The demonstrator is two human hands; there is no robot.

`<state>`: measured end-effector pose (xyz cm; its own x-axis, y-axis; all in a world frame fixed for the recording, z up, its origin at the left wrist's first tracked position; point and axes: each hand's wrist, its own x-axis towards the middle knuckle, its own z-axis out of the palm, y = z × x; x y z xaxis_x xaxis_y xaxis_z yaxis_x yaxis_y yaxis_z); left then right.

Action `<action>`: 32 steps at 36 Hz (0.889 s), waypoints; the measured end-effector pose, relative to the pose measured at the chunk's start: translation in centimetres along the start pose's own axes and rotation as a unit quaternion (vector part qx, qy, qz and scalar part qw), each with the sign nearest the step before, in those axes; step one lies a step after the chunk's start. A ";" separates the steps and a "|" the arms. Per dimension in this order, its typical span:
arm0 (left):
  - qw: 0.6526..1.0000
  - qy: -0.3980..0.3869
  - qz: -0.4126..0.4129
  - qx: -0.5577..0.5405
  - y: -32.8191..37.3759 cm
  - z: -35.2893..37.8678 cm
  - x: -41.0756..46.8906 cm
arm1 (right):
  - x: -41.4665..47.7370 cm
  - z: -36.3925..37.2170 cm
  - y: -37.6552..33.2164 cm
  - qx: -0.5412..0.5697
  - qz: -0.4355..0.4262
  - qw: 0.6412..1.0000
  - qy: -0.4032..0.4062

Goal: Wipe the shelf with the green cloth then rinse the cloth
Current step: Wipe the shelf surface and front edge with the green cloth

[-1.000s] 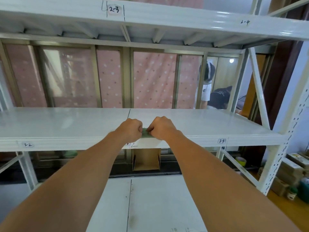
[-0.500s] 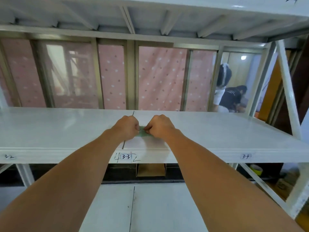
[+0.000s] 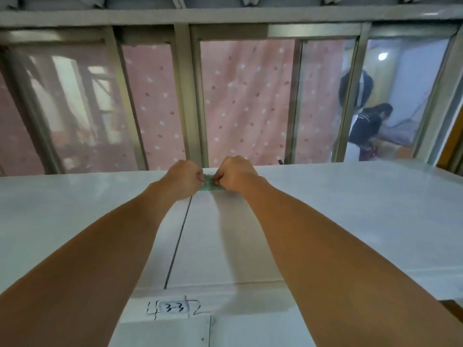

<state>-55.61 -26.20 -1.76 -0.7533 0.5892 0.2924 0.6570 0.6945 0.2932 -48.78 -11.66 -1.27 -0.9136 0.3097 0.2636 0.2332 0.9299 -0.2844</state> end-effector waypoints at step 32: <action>0.999 0.018 -0.018 0.048 -5.5 -0.2 8.3 | 10.4 3.1 -3.3 0.025 -0.010 1.000 0.005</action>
<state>-65.48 -25.15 -0.75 -0.7734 0.5490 0.3169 0.6224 0.7523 0.2161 -60.13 -12.11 -0.46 -0.9147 0.2930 0.2784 0.1974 0.9249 -0.3251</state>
